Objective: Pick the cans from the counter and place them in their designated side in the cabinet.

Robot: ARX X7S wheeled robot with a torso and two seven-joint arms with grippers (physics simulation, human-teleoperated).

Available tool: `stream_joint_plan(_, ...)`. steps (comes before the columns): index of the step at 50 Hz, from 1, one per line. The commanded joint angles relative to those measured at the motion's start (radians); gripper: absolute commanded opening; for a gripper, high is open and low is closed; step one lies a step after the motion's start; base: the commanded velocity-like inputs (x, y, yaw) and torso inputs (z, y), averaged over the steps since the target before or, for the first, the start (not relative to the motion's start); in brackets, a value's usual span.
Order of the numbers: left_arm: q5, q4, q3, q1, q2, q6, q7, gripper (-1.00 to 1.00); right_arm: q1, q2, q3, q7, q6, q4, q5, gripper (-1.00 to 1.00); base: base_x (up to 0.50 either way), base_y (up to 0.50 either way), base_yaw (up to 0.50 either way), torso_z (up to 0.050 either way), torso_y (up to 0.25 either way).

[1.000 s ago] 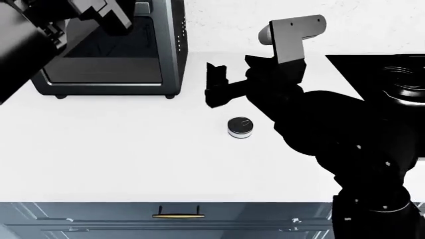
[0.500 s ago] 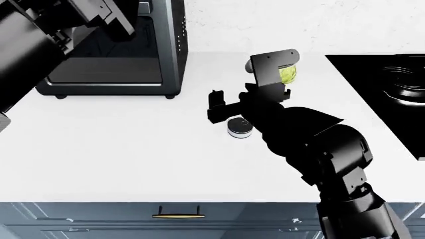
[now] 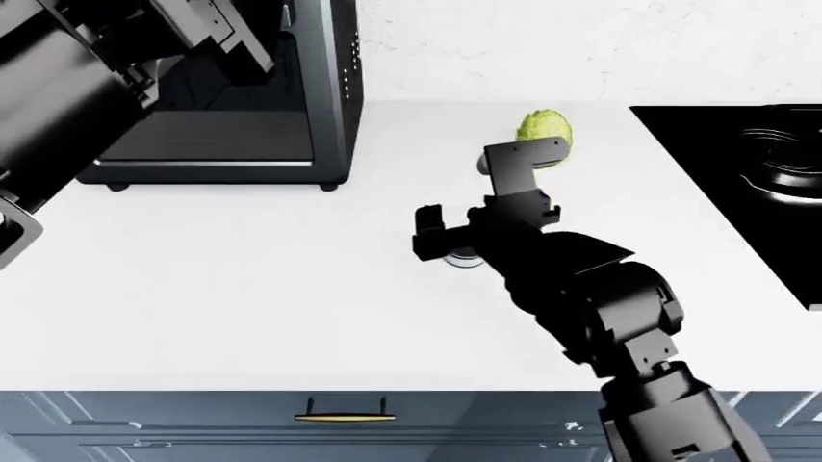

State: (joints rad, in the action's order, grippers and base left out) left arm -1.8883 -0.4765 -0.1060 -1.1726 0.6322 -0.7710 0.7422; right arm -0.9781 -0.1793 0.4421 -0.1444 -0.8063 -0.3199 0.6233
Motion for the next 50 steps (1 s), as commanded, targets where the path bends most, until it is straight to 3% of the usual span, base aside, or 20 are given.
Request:
stream_joint_plan(1, 0.011, 0.011, -0.010, 0.001, -0.004, 0.000, -0.009, 1.00, 0.014, 0.008, 0.024, 0.020, 0.048, -0.091, -0.027, 1.00, 0.00, 0.00, 0.00, 0.000, 0.000)
stream_joint_plan(37, 0.020, 0.017, -0.030, -0.004, -0.015, 0.010, -0.015, 1.00, 0.062, -0.029, 0.065, 0.007, -0.062, -0.056, 0.008, 1.00, 0.00, 0.00, 0.00, 0.000, 0.000)
stream_joint_plan(38, 0.021, 0.017, -0.030, -0.005, -0.015, 0.010, -0.015, 1.00, 0.062, -0.028, 0.064, 0.007, -0.063, -0.057, 0.009, -1.00, 0.00, 0.00, 0.00, 0.000, 0.000)
stream_joint_plan(50, 0.025, 0.021, -0.032, -0.003, -0.013, 0.013, -0.024, 1.00, 0.059, -0.032, 0.058, -0.002, -0.068, -0.040, 0.021, -1.00, 0.00, 0.00, 0.00, 0.000, -0.002)
